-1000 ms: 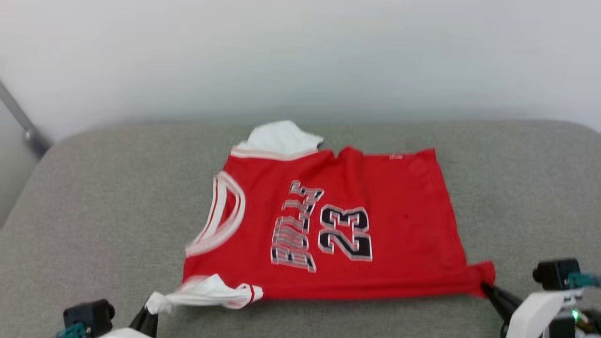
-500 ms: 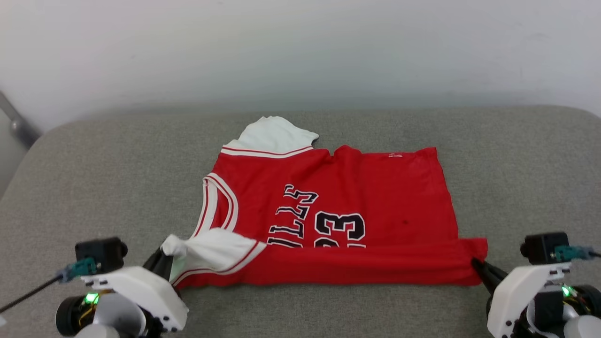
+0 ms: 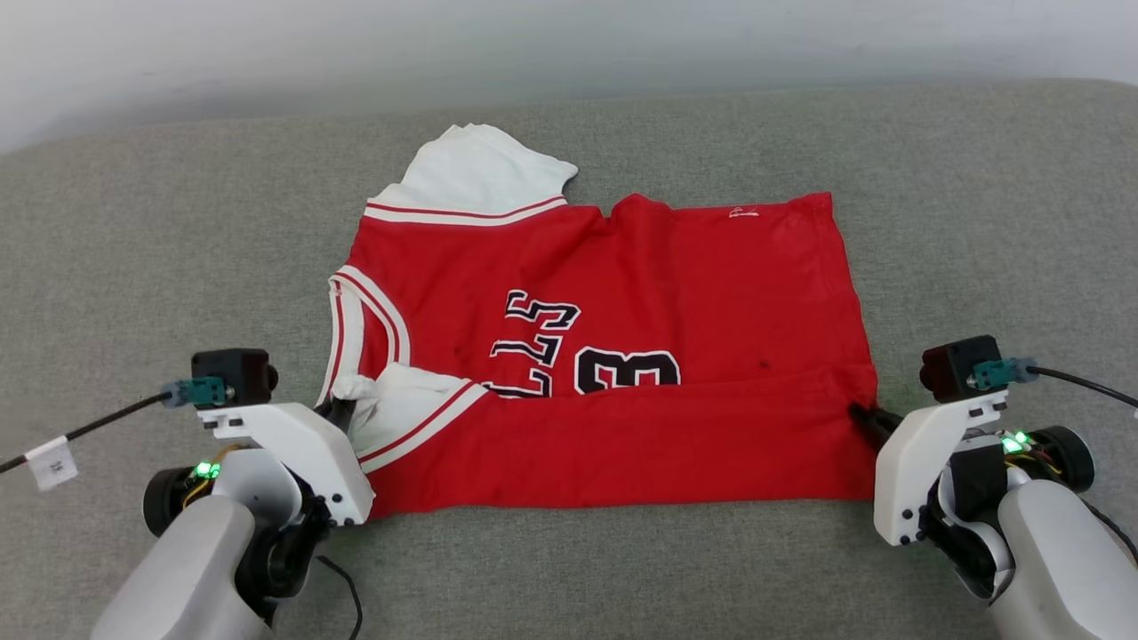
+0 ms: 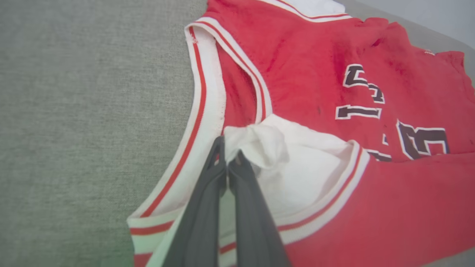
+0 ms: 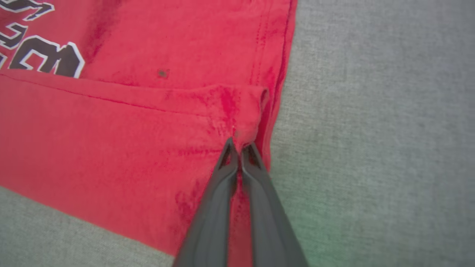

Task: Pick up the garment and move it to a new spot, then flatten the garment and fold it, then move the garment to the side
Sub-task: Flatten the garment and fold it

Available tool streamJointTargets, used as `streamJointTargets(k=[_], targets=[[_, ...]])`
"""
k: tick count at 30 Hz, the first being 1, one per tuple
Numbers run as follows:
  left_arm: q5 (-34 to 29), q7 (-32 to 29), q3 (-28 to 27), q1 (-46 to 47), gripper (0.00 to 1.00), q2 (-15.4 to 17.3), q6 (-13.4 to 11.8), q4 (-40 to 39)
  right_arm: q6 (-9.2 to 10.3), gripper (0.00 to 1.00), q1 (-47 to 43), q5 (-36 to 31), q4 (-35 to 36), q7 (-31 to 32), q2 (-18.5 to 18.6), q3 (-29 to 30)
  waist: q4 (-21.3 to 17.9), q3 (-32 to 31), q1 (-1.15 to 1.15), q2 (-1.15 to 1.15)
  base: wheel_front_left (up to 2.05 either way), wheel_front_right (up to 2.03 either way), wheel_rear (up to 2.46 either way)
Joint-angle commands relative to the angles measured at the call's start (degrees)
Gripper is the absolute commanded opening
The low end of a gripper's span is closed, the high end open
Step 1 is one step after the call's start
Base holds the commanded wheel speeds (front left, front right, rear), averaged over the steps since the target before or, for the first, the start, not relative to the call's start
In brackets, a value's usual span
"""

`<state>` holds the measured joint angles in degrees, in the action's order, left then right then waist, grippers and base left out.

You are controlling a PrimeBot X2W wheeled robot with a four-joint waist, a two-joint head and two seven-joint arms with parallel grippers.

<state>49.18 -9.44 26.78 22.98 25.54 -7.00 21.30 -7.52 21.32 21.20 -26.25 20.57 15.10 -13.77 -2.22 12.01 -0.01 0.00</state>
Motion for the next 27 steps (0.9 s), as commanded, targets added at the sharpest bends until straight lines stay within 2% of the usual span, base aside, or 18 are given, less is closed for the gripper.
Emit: streamJointTargets(k=[1,2,8,12,15,21,27], targets=[[-0.1,0.7,-0.1,1.1,0.75,-0.3,0.4,1.2,0.06,1.00,1.2,0.5,-1.0,-1.2,-0.1,-0.3,-0.1,-0.1,0.01,0.00,0.00,0.00,0.00],[0.2,0.7,-0.1,1.4,1.00,-0.6,0.8,2.4,0.06,1.00,1.3,0.5,-1.7,-2.1,0.0,-0.8,-0.1,-0.3,0.01,0.00,0.00,0.00,0.00],[1.0,1.8,-0.6,0.7,1.00,-0.5,2.2,6.5,0.06,1.00,-0.4,2.6,-2.3,-11.0,0.5,-2.0,-0.3,-3.6,0.01,0.00,0.00,0.00,0.00],[2.1,1.0,-1.7,-0.9,1.00,1.8,2.3,6.1,0.06,1.00,-3.1,2.1,0.1,-17.9,0.8,-1.0,-0.7,-7.0,0.01,0.00,0.00,0.00,0.00],[2.5,-2.3,-1.8,-1.8,1.00,4.8,2.1,4.1,0.06,1.00,-5.4,0.0,3.0,-20.8,1.4,-0.4,-1.4,-9.3,0.01,0.00,0.00,0.00,0.00],[3.9,-14.3,-0.4,-2.3,1.00,11.4,1.0,-2.3,0.06,1.00,-9.4,-2.8,10.2,-20.7,0.6,2.8,-2.9,-10.7,0.01,0.00,0.00,0.00,0.00],[7.0,-27.2,0.8,-3.0,1.00,15.9,-0.7,-7.1,0.06,1.00,-12.0,-4.1,17.5,-18.3,-1.3,5.2,-5.2,-8.0,0.01,0.00,0.00,0.00,0.00]])
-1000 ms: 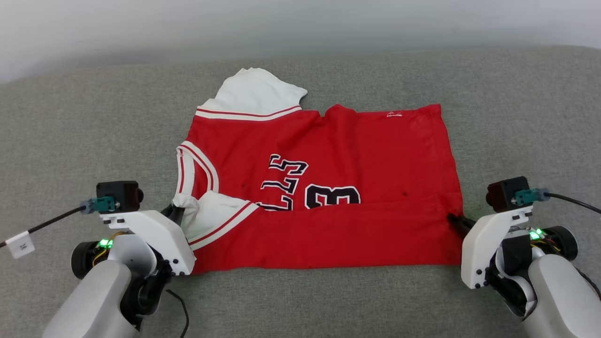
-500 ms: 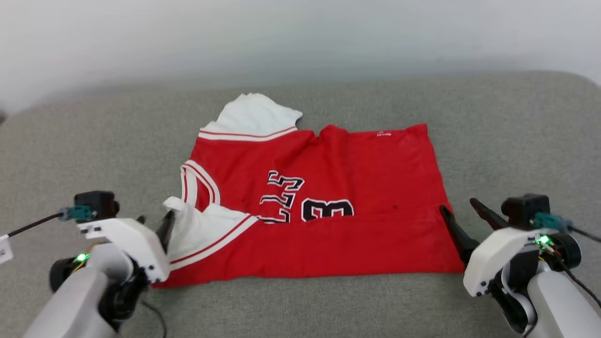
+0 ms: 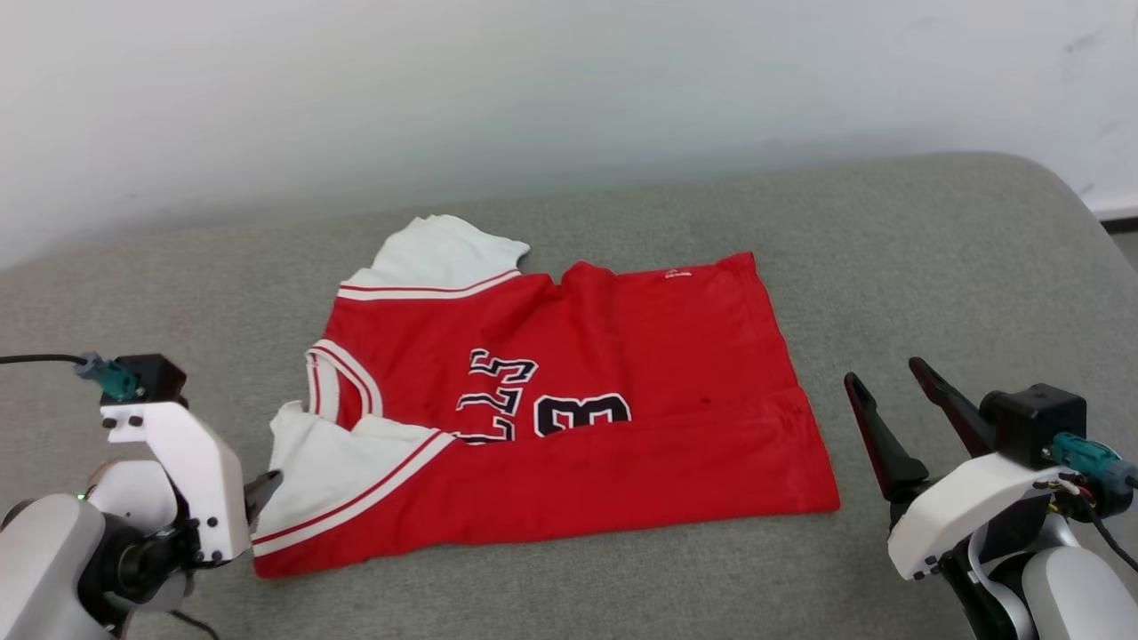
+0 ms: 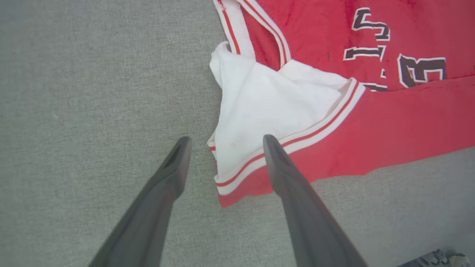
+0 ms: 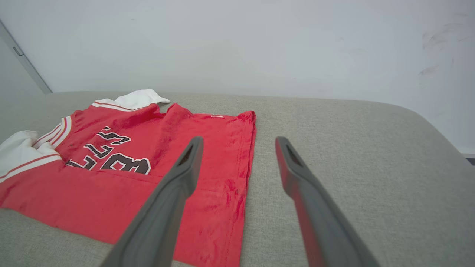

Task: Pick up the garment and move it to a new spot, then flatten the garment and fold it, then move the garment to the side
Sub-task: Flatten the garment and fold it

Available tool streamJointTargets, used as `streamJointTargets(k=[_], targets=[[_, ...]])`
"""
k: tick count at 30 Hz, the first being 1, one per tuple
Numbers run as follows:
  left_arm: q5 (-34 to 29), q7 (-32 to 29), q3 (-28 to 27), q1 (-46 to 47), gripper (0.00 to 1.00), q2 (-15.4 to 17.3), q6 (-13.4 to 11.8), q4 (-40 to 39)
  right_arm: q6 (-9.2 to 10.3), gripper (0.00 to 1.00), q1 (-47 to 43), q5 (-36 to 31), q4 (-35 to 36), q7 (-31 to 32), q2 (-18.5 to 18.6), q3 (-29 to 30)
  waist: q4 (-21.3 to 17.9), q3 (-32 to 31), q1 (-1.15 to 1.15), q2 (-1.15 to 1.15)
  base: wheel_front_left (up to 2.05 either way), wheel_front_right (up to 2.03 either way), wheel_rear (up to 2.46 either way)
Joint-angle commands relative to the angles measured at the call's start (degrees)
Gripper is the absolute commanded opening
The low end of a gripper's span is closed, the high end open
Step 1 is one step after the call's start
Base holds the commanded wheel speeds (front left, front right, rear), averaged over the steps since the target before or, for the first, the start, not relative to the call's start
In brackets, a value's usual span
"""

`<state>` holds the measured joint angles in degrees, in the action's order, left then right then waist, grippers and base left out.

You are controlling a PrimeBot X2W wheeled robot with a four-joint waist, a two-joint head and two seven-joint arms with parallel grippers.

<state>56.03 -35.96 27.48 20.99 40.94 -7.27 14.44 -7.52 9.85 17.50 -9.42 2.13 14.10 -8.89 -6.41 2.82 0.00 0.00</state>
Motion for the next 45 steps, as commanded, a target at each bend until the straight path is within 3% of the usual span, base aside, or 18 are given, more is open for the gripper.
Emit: streamJointTargets(k=[1,9,13,14,16,17,18,23,26,35,45], targets=[[0.7,-2.0,0.3,-1.3,1.00,0.8,-0.9,-0.6,0.06,1.00,-0.8,-0.5,1.5,0.3,-0.8,0.6,-1.4,1.9,0.00,0.00,0.00,0.00,0.00],[1.1,-6.1,1.3,-2.4,1.00,1.4,-3.6,-0.7,0.06,1.00,-1.0,-0.2,5.1,1.5,-3.0,1.7,-3.4,7.8,0.00,0.00,0.00,0.00,0.00],[2.3,-7.8,2.6,-3.4,1.00,-0.9,-4.4,1.5,0.06,1.00,-0.4,0.6,5.3,1.9,-3.0,2.6,-3.4,9.3,0.00,0.00,0.00,0.00,0.00],[2.8,-8.1,2.9,-3.7,0.79,-1.7,-4.3,1.9,0.06,1.00,-0.2,0.9,5.2,2.0,-3.0,2.9,-3.3,9.6,0.00,0.00,0.00,0.00,0.00],[3.6,-7.9,3.2,-3.9,0.09,-3.2,-3.8,2.2,0.06,1.00,0.3,1.3,5.1,2.4,-2.6,3.6,-3.1,10.0,0.00,0.00,0.00,0.00,0.00],[3.6,-7.9,3.2,-3.9,0.09,-3.2,-3.8,2.2,0.06,1.00,0.3,1.3,5.1,2.4,-2.6,3.6,-3.1,10.0,0.00,0.00,0.00,0.00,0.00],[3.9,-7.8,3.4,-4.0,0.00,-3.9,-3.6,2.4,0.06,1.00,0.4,1.7,5.1,2.7,-2.4,3.9,-2.9,10.0,0.00,0.00,0.00,0.00,0.00],[3.3,-4.8,2.9,-3.1,0.00,-4.7,-1.9,3.2,0.06,1.00,1.0,3.8,4.3,6.0,-1.2,5.5,-1.5,9.3,0.00,0.00,0.00,0.00,0.00],[3.0,-1.3,1.5,-3.8,0.00,-4.6,-1.8,2.3,0.06,1.00,1.8,6.5,2.2,11.5,-0.6,5.4,-1.4,8.0,0.00,0.00,0.00,0.00,0.00],[1.2,5.7,-1.8,-5.5,0.00,-3.1,-4.3,-7.2,0.06,1.00,4.8,10.8,-6.6,32.1,0.4,3.7,2.2,7.7,0.00,0.00,0.00,0.00,0.00],[-1.4,6.4,-1.2,-4.3,0.00,-2.6,-6.0,-14.7,0.05,1.00,10.1,13.3,-16.9,41.1,-0.9,-0.1,4.9,10.7,0.00,0.00,0.00,0.00,0.00]])
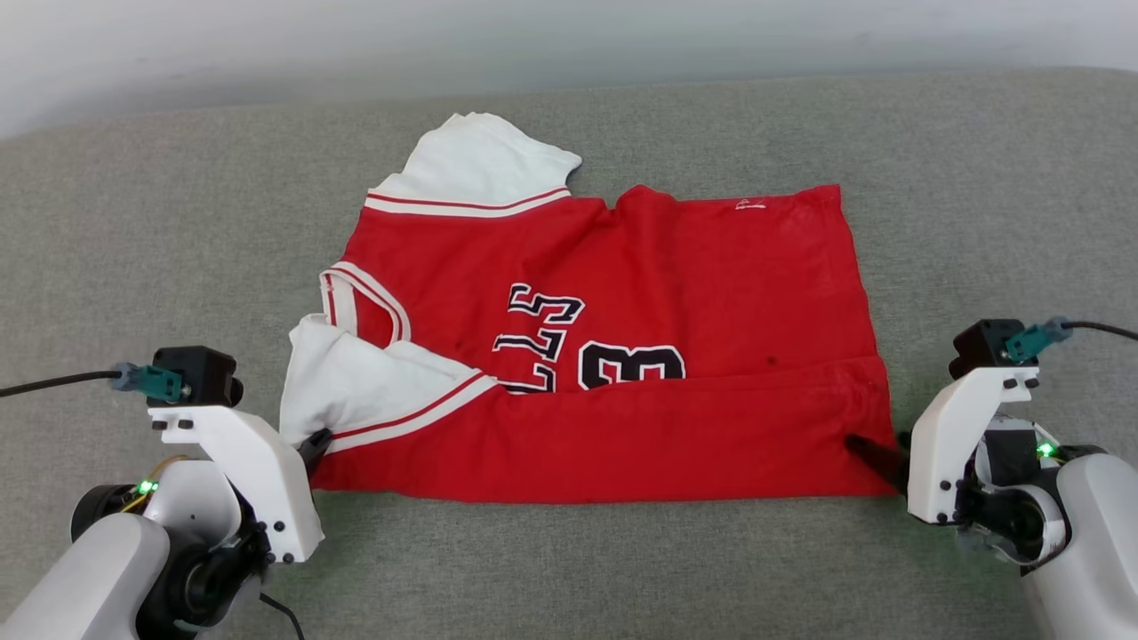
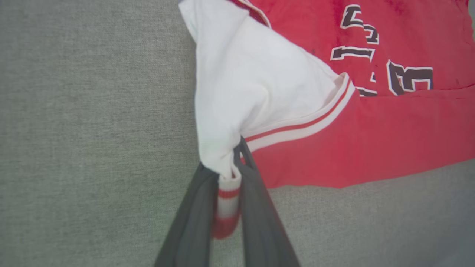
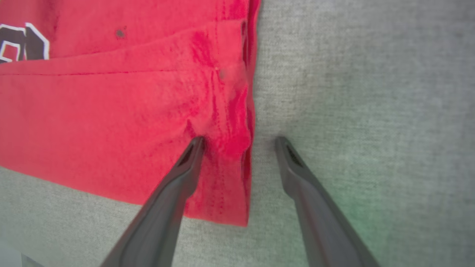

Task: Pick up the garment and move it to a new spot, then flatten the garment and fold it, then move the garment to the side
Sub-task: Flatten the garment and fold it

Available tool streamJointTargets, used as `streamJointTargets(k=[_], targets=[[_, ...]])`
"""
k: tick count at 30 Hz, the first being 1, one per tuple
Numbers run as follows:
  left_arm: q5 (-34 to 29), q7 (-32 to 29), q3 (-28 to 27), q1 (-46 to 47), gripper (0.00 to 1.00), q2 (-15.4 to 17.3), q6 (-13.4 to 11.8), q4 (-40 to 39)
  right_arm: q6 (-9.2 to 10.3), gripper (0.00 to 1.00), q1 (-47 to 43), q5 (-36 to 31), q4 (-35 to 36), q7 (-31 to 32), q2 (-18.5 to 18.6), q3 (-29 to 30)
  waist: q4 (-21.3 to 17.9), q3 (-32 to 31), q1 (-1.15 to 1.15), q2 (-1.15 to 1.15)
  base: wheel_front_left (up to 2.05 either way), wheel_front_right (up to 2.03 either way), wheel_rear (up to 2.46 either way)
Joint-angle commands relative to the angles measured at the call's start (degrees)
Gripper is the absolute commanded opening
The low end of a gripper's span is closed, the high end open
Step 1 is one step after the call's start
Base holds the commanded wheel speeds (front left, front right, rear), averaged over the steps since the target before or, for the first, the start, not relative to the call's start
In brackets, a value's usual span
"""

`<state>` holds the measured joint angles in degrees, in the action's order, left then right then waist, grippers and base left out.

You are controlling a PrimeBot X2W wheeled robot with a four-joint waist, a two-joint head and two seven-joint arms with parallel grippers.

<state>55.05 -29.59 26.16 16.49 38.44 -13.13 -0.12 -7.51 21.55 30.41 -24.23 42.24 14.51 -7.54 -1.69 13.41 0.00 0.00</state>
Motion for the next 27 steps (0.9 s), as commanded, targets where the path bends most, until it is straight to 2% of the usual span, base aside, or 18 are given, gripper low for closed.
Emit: streamJointTargets(k=[1,3,9,14,21,27], targets=[[-0.5,0.0,0.2,0.2,0.00,-0.2,-0.2,-0.3,0.03,0.53,-1.7,0.8,-3.0,1.9,-1.6,-2.0,0.2,0.2,0.00,0.00,0.00,0.00,0.00],[-0.4,0.0,0.2,0.1,0.00,-0.3,-0.4,-0.6,0.03,0.00,-1.4,1.7,-4.0,3.0,-2.0,-2.8,0.2,0.2,0.00,0.00,0.00,0.00,0.00],[0.1,0.1,0.2,-1.0,0.00,-0.2,-1.0,-0.8,0.03,0.00,1.3,2.9,-2.1,1.1,1.0,-4.3,-0.4,-2.0,0.00,0.00,0.00,0.00,0.00],[0.8,0.7,0.1,-3.3,0.00,-0.5,-1.5,-0.2,0.03,0.00,1.2,3.5,-0.4,0.0,2.3,-6.4,-1.4,-6.4,0.00,0.00,0.00,0.00,0.00],[2.2,1.2,-0.1,-8.6,0.00,0.1,-2.6,-1.1,0.03,0.00,-2.2,4.7,1.2,-0.7,3.0,-8.5,-1.6,-13.4,0.00,0.00,0.00,0.00,0.00],[3.9,1.5,-1.7,-14.2,0.00,1.9,-4.3,-3.5,0.03,0.00,-6.1,6.0,3.9,0.6,4.0,-7.8,-1.3,-15.9,0.00,0.00,0.00,0.00,0.00]])
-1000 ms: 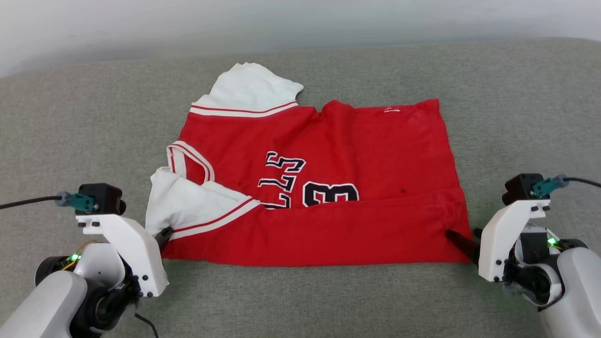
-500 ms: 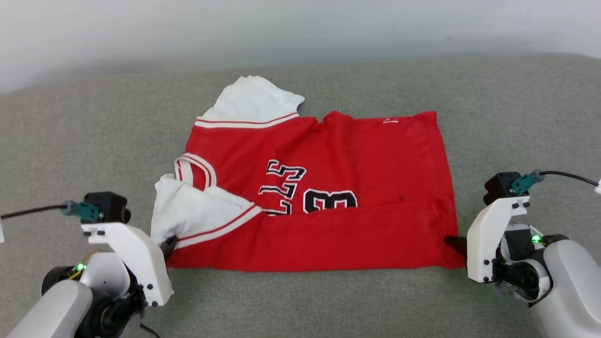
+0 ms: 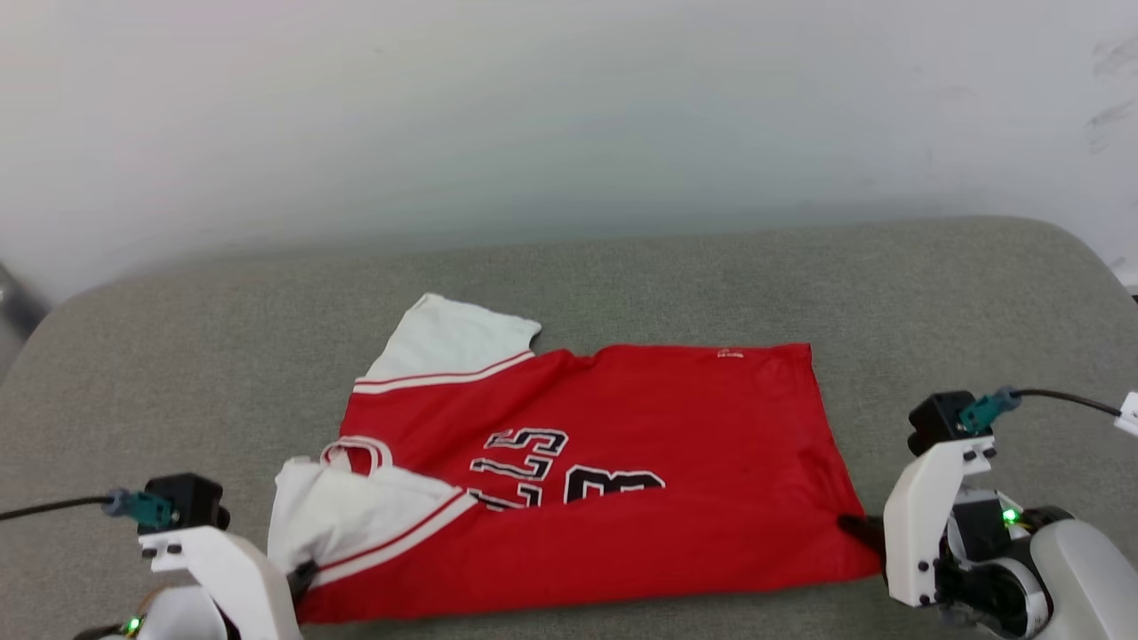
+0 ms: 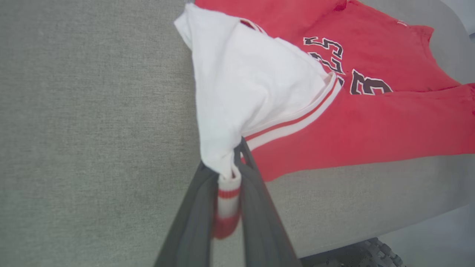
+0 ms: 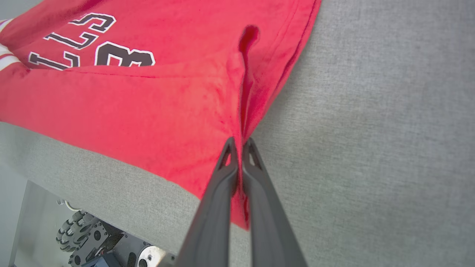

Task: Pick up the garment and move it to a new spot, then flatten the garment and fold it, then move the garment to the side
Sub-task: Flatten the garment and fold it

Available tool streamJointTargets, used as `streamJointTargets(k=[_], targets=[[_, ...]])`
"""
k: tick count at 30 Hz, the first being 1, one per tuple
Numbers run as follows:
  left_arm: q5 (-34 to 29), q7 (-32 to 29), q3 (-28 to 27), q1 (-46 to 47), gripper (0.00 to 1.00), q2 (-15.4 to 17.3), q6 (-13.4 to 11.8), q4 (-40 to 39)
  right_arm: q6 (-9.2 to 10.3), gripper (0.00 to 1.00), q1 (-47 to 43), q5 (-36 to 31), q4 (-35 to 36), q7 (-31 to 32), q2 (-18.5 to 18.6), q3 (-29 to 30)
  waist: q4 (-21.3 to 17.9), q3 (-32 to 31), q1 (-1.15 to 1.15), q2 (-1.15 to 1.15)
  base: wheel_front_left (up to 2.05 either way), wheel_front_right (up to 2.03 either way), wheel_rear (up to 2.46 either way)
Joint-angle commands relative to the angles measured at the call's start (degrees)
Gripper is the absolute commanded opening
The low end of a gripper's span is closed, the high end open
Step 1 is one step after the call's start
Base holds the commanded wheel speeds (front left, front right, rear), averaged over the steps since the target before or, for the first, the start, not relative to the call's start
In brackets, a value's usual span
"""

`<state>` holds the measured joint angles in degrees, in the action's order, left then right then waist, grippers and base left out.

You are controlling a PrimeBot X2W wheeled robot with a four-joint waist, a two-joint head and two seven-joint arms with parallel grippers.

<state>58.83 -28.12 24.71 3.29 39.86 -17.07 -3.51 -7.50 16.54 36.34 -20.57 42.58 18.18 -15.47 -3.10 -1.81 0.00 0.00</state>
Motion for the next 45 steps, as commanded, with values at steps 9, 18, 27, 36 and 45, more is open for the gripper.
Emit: streamJointTargets(k=[9,18,27,36,45], targets=[[2.4,1.9,-0.1,-3.6,0.00,-3.0,-0.3,3.5,0.02,0.49,-7.0,-1.9,0.9,-2.0,-1.5,2.5,-0.3,-0.3,0.00,0.00,0.00,0.00,0.00],[-1.3,7.3,-1.2,1.9,1.00,-3.6,0.9,8.5,0.02,1.00,-5.9,-5.4,5.8,-20.2,-2.5,3.7,-2.5,1.4,0.00,0.00,0.00,0.00,0.00],[-7.9,11.7,-1.9,11.8,1.00,-3.0,-0.7,8.6,0.02,1.00,-4.6,-12.1,11.4,-32.5,-4.2,7.3,-4.8,4.1,0.00,0.00,0.00,0.00,0.00],[-12.1,12.5,-2.8,25.4,1.00,-0.8,1.0,13.4,0.02,1.00,-2.2,-17.4,18.3,-38.3,-7.7,9.8,-9.2,13.5,0.00,0.00,0.00,0.00,0.00],[-9.8,3.1,-2.3,40.5,1.00,0.3,5.8,21.7,0.02,1.00,1.9,-18.0,20.9,-39.6,-9.6,9.7,-13.1,24.4,0.00,0.00,0.00,0.00,0.00]])
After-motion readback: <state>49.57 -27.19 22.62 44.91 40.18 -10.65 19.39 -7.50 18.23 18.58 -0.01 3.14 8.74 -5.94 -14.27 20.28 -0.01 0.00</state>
